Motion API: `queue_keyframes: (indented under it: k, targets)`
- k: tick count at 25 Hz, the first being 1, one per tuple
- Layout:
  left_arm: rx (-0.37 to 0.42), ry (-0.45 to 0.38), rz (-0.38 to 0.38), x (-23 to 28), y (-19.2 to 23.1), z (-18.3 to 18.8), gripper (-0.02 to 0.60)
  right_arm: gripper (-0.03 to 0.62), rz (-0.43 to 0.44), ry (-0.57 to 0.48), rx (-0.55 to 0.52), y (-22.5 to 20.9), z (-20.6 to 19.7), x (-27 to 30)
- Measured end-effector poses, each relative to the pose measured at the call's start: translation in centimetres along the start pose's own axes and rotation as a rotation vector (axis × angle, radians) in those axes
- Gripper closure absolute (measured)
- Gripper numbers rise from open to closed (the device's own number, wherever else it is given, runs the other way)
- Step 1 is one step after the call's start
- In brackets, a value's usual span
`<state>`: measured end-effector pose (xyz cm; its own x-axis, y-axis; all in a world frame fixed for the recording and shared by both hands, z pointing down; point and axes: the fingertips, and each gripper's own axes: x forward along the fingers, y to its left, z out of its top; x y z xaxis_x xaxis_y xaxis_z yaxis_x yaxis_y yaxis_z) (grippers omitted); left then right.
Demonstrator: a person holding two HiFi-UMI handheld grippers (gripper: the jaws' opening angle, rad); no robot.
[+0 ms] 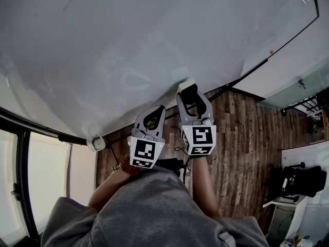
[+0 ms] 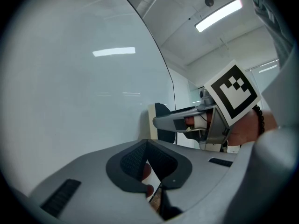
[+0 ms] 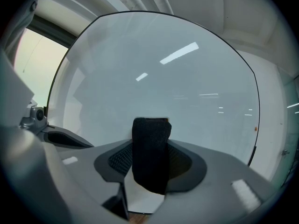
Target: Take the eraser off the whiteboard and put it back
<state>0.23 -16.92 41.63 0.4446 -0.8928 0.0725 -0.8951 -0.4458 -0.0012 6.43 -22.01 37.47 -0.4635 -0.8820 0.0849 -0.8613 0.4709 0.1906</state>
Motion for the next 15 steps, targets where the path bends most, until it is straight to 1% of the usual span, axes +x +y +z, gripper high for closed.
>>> queue_keyframes:
  k: [7,15]
  targets:
    - [0.003,0.003,-0.016,0.0,-0.7,0.1,0.575,0.393,-0.006,0.0,0.001,-0.2,0.1,-0.7]
    - [0.002,0.022,-0.032,-0.3,-1.2,-0.6,0.575,0.393,-0.021,0.005,0.01,-0.4,-0.3,-1.2]
